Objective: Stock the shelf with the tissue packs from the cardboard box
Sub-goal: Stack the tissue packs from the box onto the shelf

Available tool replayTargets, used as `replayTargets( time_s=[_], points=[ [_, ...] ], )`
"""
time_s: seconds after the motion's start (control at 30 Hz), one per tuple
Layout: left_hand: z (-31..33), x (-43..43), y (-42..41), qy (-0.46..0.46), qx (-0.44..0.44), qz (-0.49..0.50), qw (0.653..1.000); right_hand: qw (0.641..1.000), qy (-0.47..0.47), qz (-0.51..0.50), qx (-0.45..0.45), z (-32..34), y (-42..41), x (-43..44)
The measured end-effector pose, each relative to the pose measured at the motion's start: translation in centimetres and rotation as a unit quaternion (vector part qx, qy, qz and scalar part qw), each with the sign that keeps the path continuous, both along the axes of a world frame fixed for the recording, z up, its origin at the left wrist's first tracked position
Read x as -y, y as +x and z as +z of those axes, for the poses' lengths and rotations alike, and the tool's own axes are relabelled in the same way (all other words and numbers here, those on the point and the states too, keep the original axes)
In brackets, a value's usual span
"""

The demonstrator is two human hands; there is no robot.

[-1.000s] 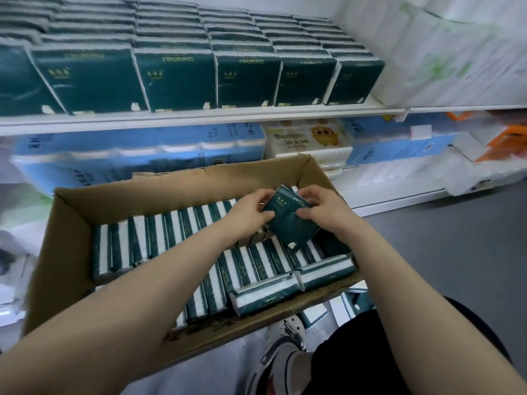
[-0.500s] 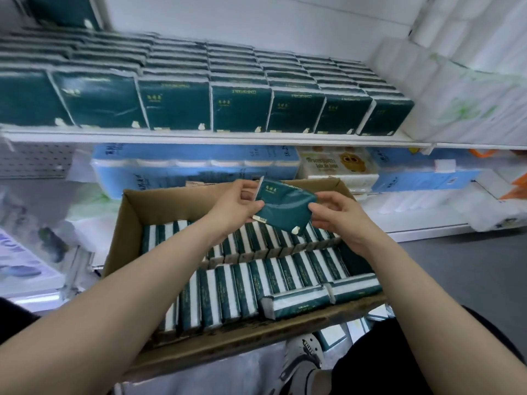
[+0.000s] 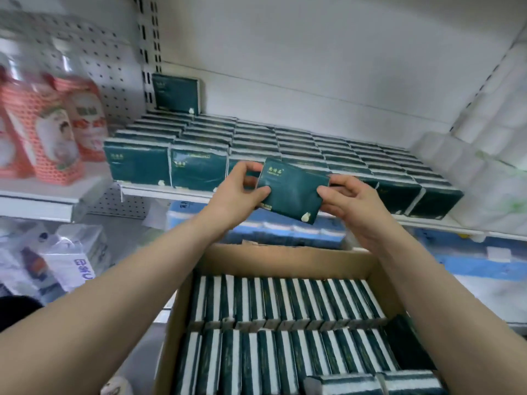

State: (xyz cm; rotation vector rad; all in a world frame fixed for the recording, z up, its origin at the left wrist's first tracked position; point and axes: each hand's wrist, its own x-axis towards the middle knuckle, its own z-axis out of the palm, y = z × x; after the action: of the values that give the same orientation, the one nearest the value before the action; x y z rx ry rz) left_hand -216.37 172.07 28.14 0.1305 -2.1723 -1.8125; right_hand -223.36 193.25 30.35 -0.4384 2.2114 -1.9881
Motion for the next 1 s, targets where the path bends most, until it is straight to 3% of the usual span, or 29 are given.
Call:
replayTargets(
  time_s=[0.43, 0.77, 1.0],
  points=[
    [5.6, 10.7, -5.7, -0.119, -0.042, 0.092, 0.988, 0.995, 0.039, -0.013, -0.088, 6.5, -7.5, 13.0],
    [6.0, 16.4, -13.5, -0.12, -0.009, 0.122, 0.985, 0.985, 0.107, -0.036, -0.127, 6.5, -16.4, 20.6],
    [5.9, 18.9, -17.4, -0.136, 0.012, 0.144, 0.98, 0.979, 0.131, 0.004, -0.157, 5.6, -20.3, 23.6]
  ],
)
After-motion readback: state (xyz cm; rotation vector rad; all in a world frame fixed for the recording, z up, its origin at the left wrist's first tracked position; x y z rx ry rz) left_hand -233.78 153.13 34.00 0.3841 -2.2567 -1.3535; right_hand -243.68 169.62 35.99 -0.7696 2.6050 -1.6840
